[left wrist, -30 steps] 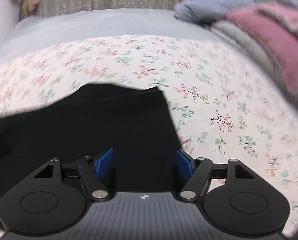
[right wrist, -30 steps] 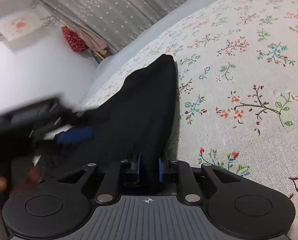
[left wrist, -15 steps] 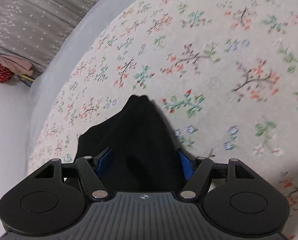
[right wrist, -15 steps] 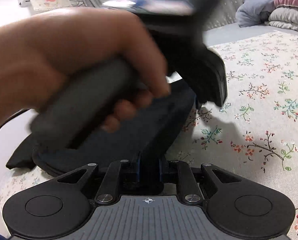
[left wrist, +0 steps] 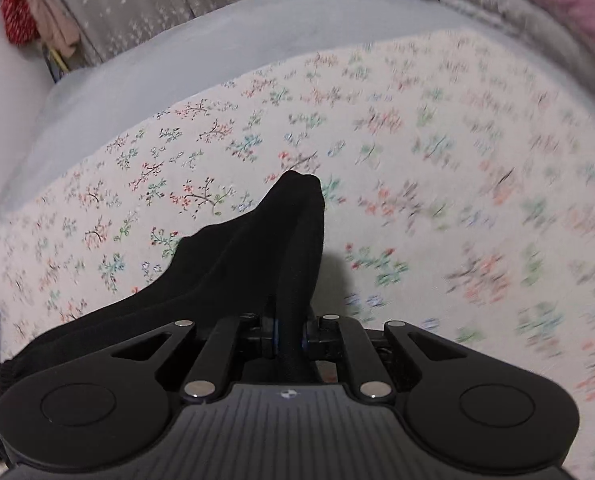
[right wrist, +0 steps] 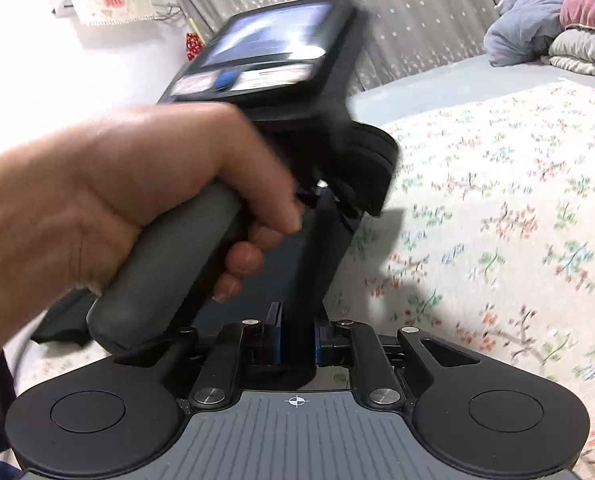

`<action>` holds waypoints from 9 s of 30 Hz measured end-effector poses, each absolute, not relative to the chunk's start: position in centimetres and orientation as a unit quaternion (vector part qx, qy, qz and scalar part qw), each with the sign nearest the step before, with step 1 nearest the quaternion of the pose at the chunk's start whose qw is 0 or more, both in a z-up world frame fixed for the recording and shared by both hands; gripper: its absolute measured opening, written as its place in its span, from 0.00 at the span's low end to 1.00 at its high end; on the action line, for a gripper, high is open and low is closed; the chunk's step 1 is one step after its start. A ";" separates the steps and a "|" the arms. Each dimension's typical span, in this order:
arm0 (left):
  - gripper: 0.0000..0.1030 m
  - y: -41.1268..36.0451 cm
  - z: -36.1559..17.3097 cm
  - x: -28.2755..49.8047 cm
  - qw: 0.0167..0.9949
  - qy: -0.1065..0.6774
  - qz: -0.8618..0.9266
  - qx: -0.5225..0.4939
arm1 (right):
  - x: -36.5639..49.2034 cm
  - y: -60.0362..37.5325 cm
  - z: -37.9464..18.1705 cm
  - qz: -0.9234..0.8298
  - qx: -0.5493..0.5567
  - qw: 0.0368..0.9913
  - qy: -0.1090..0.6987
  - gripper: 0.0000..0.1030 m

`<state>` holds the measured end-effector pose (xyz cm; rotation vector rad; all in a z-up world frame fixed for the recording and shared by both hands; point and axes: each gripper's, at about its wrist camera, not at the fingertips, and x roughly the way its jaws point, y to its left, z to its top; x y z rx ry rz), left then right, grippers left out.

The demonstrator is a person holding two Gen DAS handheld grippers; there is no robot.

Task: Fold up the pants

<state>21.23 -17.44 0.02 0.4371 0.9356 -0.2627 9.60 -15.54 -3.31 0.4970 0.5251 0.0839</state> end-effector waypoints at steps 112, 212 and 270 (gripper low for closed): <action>0.52 11.7 5.0 17.1 0.910 0.328 -0.222 -0.123 | 7.4 0.7 2.3 0.190 -0.164 0.935 0.252 0.53; 1.00 12.0 -7.3 21.8 0.809 0.458 -0.240 -0.278 | 18.2 -20.1 -8.4 0.099 0.331 0.874 0.343 0.79; 0.92 2.7 -5.6 20.6 0.847 0.410 -0.220 -0.258 | 22.2 -32.6 -5.9 0.051 0.233 0.890 0.388 0.26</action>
